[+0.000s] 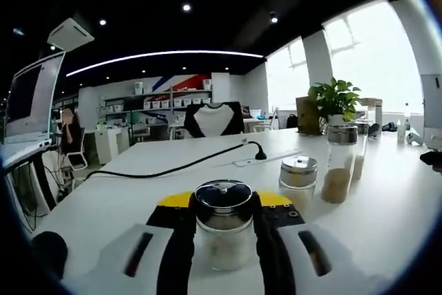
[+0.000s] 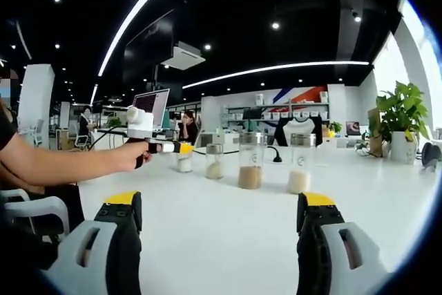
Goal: Rotate the seasoning bottle until the label or dispensing opening points toward the visible target arrow and the bottle remains upright within the marked orientation range
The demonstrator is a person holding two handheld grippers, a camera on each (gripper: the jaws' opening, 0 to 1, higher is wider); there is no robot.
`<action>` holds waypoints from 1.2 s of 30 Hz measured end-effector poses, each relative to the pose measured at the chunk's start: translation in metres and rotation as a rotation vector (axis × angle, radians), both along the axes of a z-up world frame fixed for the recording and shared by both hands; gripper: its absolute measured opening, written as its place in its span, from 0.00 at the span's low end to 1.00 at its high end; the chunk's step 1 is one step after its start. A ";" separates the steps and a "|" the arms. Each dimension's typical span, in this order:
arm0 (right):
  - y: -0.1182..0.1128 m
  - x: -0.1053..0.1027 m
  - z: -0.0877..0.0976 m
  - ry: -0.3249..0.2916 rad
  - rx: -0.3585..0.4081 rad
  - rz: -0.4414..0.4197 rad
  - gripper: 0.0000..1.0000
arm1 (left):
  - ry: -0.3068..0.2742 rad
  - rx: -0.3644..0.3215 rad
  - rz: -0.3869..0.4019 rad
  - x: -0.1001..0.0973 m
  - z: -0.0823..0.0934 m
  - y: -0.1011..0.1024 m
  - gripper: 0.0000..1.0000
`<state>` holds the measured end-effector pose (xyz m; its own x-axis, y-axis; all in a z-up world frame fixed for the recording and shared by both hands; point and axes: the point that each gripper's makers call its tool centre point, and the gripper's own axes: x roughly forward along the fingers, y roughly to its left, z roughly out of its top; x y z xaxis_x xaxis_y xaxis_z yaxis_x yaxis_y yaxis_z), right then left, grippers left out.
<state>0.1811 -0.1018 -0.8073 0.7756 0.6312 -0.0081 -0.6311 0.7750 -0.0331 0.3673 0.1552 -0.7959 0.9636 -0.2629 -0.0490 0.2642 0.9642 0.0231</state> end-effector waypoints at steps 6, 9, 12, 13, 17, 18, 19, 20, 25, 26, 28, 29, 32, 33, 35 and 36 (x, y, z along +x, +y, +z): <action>0.003 -0.001 0.000 -0.004 -0.007 0.011 0.93 | -0.015 -0.037 -0.040 -0.005 0.009 -0.008 0.33; 0.004 -0.002 -0.001 -0.001 -0.009 0.014 0.93 | -0.022 -0.050 -0.064 -0.010 0.015 -0.012 0.33; 0.005 -0.002 0.000 -0.005 -0.008 0.017 0.93 | -0.026 -0.048 -0.085 -0.016 0.018 -0.018 0.33; 0.005 -0.002 0.000 -0.007 -0.001 0.019 0.93 | -0.027 -0.040 -0.094 -0.019 0.018 -0.021 0.33; 0.004 -0.002 0.001 -0.009 0.012 0.022 0.93 | -0.026 -0.055 -0.134 -0.031 0.022 -0.032 0.33; 0.005 -0.002 0.002 -0.011 0.013 0.024 0.92 | -0.025 -0.071 -0.157 -0.036 0.024 -0.038 0.33; 0.005 -0.002 0.002 -0.011 0.013 0.025 0.92 | -0.026 -0.076 -0.169 -0.038 0.026 -0.041 0.33; 0.006 -0.003 0.001 -0.010 0.009 0.028 0.91 | -0.025 -0.082 -0.183 -0.042 0.028 -0.046 0.33; 0.014 -0.007 0.000 -0.007 -0.011 0.060 0.84 | -0.001 -0.067 -0.272 -0.057 0.030 -0.076 0.33; 0.015 -0.007 0.000 -0.007 -0.010 0.062 0.84 | -0.004 -0.069 -0.280 -0.059 0.031 -0.079 0.33; 0.017 -0.008 0.001 -0.007 -0.009 0.066 0.83 | -0.009 -0.073 -0.296 -0.063 0.034 -0.086 0.33; 0.023 -0.011 0.001 -0.005 -0.009 0.081 0.83 | -0.013 -0.072 -0.345 -0.072 0.035 -0.101 0.33; 0.024 -0.011 0.001 -0.007 -0.013 0.084 0.80 | -0.012 -0.065 -0.363 -0.078 0.034 -0.109 0.33; 0.025 -0.012 0.000 -0.008 -0.022 0.086 0.79 | -0.011 -0.063 -0.369 -0.080 0.033 -0.111 0.33; 0.026 -0.012 0.000 -0.008 -0.028 0.086 0.77 | -0.013 -0.051 -0.389 -0.085 0.032 -0.118 0.33; 0.026 -0.012 -0.001 -0.007 -0.030 0.086 0.77 | -0.014 -0.045 -0.400 -0.087 0.031 -0.121 0.33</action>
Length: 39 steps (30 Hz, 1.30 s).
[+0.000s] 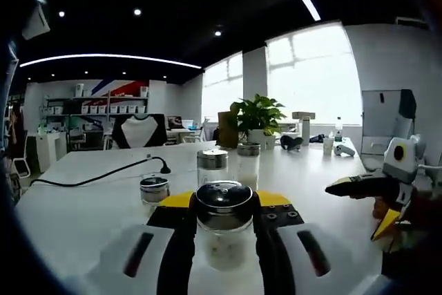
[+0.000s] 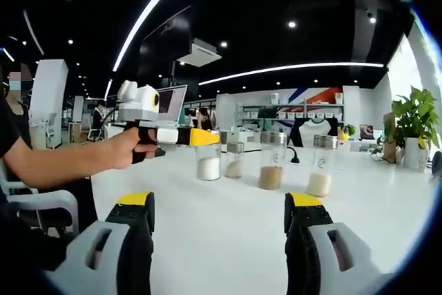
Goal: Rotate the seasoning bottle until the label or dispensing opening points toward the visible target arrow and the bottle remains upright within the marked orientation range
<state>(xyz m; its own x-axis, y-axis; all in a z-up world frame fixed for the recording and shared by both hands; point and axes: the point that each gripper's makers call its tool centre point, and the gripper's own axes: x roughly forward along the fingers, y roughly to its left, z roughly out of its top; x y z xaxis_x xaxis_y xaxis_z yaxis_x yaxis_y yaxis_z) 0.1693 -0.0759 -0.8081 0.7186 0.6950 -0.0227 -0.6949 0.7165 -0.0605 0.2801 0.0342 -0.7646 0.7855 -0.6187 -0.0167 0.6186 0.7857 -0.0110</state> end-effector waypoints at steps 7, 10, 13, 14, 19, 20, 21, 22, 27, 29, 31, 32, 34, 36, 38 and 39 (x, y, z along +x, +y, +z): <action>0.002 -0.001 -0.003 0.001 -0.017 0.008 0.71 | 0.006 -0.013 -0.096 -0.023 0.000 -0.029 0.33; 0.003 -0.003 -0.001 -0.005 -0.014 0.012 0.64 | 0.004 -0.002 -0.109 -0.026 -0.001 -0.034 0.33; 0.002 -0.003 -0.001 -0.007 -0.011 0.014 0.63 | 0.010 0.005 -0.122 -0.029 -0.003 -0.037 0.33; 0.002 -0.003 -0.001 -0.008 -0.011 0.015 0.62 | 0.011 0.005 -0.124 -0.029 -0.003 -0.037 0.33; 0.000 -0.002 0.002 -0.021 -0.007 0.018 0.58 | 0.027 -0.018 -0.154 -0.034 -0.003 -0.042 0.33; -0.001 -0.002 0.002 -0.020 -0.006 0.016 0.56 | 0.028 -0.019 -0.160 -0.034 -0.002 -0.042 0.33; -0.002 -0.001 0.002 -0.019 -0.006 0.014 0.55 | 0.029 -0.021 -0.165 -0.035 -0.002 -0.043 0.33; -0.002 0.000 0.002 -0.017 -0.007 0.012 0.54 | 0.030 -0.021 -0.171 -0.036 -0.002 -0.044 0.33; -0.004 0.000 0.002 -0.018 -0.010 0.008 0.49 | 0.036 -0.016 -0.215 -0.043 -0.003 -0.051 0.33; -0.003 -0.001 0.003 -0.025 -0.012 0.014 0.45 | 0.038 -0.014 -0.228 -0.045 -0.004 -0.052 0.33; 0.001 -0.004 0.004 -0.036 -0.020 0.031 0.42 | 0.045 -0.038 -0.299 -0.060 -0.003 -0.063 0.33; 0.001 -0.004 0.004 -0.037 -0.021 0.032 0.40 | 0.046 -0.041 -0.301 -0.061 -0.003 -0.063 0.33; 0.002 -0.004 0.004 -0.037 -0.023 0.035 0.39 | 0.048 -0.046 -0.304 -0.062 -0.002 -0.064 0.33; 0.007 -0.006 0.001 -0.040 -0.036 0.050 0.37 | 0.042 -0.059 -0.329 -0.067 0.001 -0.067 0.33; 0.009 -0.007 0.000 -0.041 -0.040 0.057 0.37 | 0.040 -0.054 -0.341 -0.069 0.001 -0.068 0.33; 0.010 -0.007 -0.001 -0.042 -0.041 0.060 0.37 | 0.038 -0.051 -0.347 -0.070 0.001 -0.069 0.33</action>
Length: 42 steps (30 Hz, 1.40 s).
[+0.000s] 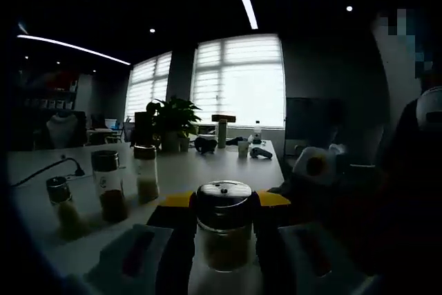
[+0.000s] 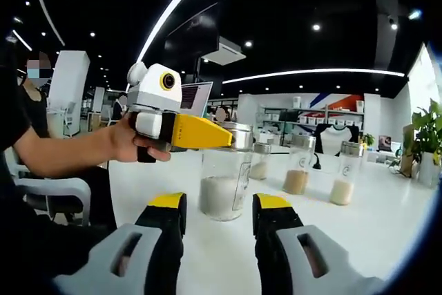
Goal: Rotate the seasoning bottle until the label or dispensing opening points toward the visible target arrow and the bottle remains upright within the marked orientation range
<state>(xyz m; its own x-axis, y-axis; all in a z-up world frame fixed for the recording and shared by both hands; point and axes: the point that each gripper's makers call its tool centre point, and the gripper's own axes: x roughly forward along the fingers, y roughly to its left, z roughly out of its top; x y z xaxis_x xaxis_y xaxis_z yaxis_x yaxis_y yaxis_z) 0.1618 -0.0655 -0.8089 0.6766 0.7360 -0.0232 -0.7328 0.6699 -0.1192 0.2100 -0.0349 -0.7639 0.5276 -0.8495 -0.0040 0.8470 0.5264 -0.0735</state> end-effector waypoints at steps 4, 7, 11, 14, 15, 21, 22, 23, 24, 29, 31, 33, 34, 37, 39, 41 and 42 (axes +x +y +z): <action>0.010 -0.005 -0.003 -0.011 -0.015 0.040 0.34 | -0.012 0.009 -0.083 -0.017 0.001 -0.011 0.33; 0.018 -0.009 -0.006 -0.003 -0.026 0.072 0.33 | -0.041 0.015 -0.165 -0.031 0.004 -0.019 0.33; 0.019 -0.011 -0.007 0.002 -0.027 0.082 0.33 | -0.039 0.007 -0.225 -0.042 0.004 -0.023 0.33; 0.021 -0.014 -0.007 0.019 -0.017 0.105 0.34 | -0.045 0.022 -0.312 -0.059 0.002 -0.029 0.33; 0.022 -0.016 -0.006 0.017 -0.015 0.123 0.34 | -0.040 0.019 -0.340 -0.064 0.001 -0.032 0.33; 0.035 -0.029 -0.003 0.039 0.013 0.183 0.33 | -0.064 0.031 -0.440 -0.083 0.001 -0.035 0.33; 0.034 -0.027 -0.001 0.038 0.026 0.162 0.33 | -0.083 0.021 -0.408 -0.082 0.005 -0.037 0.33; 0.033 -0.026 0.001 0.035 0.038 0.136 0.32 | -0.120 0.028 -0.376 -0.082 0.007 -0.039 0.33; 0.031 -0.024 0.002 0.034 0.040 0.118 0.32 | -0.146 0.034 -0.365 -0.081 0.008 -0.040 0.33; 0.022 -0.019 0.003 0.013 0.033 0.055 0.32 | -0.113 -0.005 -0.303 -0.075 0.009 -0.041 0.33; 0.020 -0.017 0.004 0.023 0.055 0.040 0.32 | -0.097 -0.017 -0.279 -0.072 0.009 -0.042 0.33; 0.016 -0.014 0.004 0.038 0.080 0.013 0.32 | -0.090 -0.018 -0.253 -0.069 0.009 -0.044 0.33; 0.015 -0.012 0.004 0.039 0.084 0.000 0.32 | -0.093 -0.014 -0.235 -0.067 0.008 -0.046 0.33; 0.006 -0.004 -0.003 0.041 0.044 -0.077 0.32 | -0.118 0.017 -0.189 -0.063 0.003 -0.051 0.33; 0.001 0.000 -0.006 0.013 -0.015 -0.138 0.32 | -0.092 0.010 -0.141 -0.058 -0.001 -0.053 0.33; 0.001 0.001 -0.007 0.011 -0.018 -0.157 0.32 | -0.086 0.006 -0.120 -0.056 -0.002 -0.055 0.33; 0.000 0.001 -0.007 0.007 -0.019 -0.164 0.32 | -0.086 0.002 -0.113 -0.055 -0.002 -0.055 0.33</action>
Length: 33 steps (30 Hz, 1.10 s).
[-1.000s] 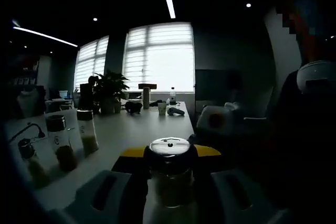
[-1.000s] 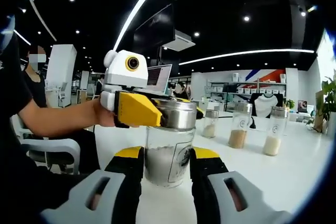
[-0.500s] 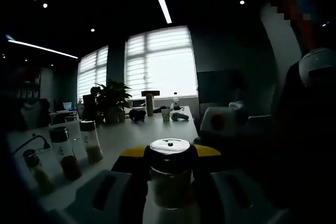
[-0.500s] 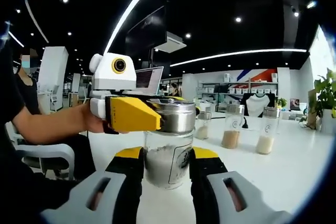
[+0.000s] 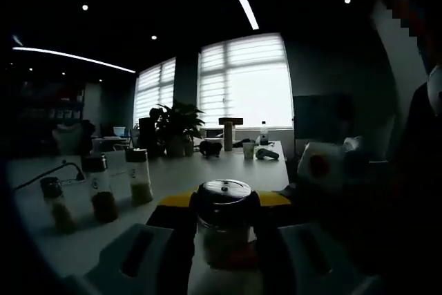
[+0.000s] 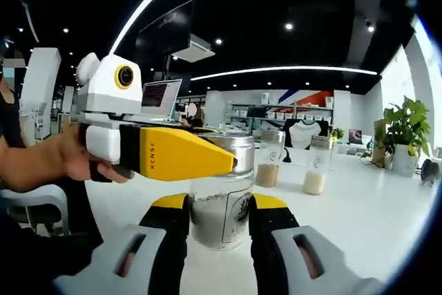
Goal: Rotate the seasoning bottle until the label or dispensing opening points toward the visible target arrow and the bottle remains upright within the marked orientation range
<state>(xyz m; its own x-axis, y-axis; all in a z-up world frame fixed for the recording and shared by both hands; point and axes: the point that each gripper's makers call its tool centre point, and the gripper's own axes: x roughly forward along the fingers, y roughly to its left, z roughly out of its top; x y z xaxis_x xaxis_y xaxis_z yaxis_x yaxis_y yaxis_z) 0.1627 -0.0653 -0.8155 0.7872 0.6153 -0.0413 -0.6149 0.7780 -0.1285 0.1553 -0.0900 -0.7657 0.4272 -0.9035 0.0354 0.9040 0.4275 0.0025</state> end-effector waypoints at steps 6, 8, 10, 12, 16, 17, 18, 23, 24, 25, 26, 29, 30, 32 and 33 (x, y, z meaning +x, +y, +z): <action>-0.006 0.002 0.003 -0.016 -0.020 -0.032 0.32 | 0.067 -0.041 0.055 0.007 0.002 -0.002 0.33; -0.001 -0.001 0.006 -0.001 0.042 0.045 0.32 | 0.062 -0.037 0.055 0.007 0.004 -0.001 0.33; 0.002 -0.005 0.010 0.023 0.094 0.114 0.31 | 0.062 -0.011 0.007 0.006 0.008 0.003 0.33; 0.004 -0.008 0.014 0.017 0.094 0.167 0.31 | 0.041 0.022 -0.048 0.002 0.011 0.005 0.33; 0.010 -0.014 0.020 0.053 0.139 0.267 0.30 | 0.067 0.008 -0.129 0.000 0.017 0.012 0.33; 0.009 -0.014 0.020 0.051 0.134 0.272 0.30 | 0.073 0.006 -0.148 -0.001 0.018 0.012 0.33; 0.011 -0.015 0.021 0.047 0.134 0.284 0.30 | 0.071 0.005 -0.155 -0.002 0.018 0.012 0.33; 0.016 -0.014 0.019 0.058 0.121 0.338 0.31 | 0.071 0.008 -0.213 -0.004 0.016 0.013 0.33; 0.017 -0.014 0.019 0.064 0.126 0.350 0.31 | 0.073 0.006 -0.217 -0.004 0.015 0.013 0.33; 0.017 -0.014 0.018 0.073 0.128 0.363 0.31 | 0.083 0.000 -0.219 -0.003 0.014 0.013 0.33; 0.018 -0.014 0.017 0.077 0.118 0.377 0.31 | 0.092 -0.005 -0.225 -0.003 0.013 0.013 0.33; 0.020 -0.018 0.017 0.079 0.105 0.428 0.31 | 0.112 -0.027 -0.258 -0.008 0.013 0.013 0.33; 0.022 -0.021 0.017 0.078 0.105 0.456 0.32 | 0.117 -0.029 -0.266 -0.009 0.013 0.012 0.33; 0.023 -0.023 0.016 0.078 0.094 0.470 0.32 | 0.111 -0.028 -0.275 -0.011 0.012 0.012 0.33; 0.023 -0.022 0.016 0.083 0.090 0.467 0.32 | 0.106 -0.028 -0.271 -0.012 0.012 0.012 0.33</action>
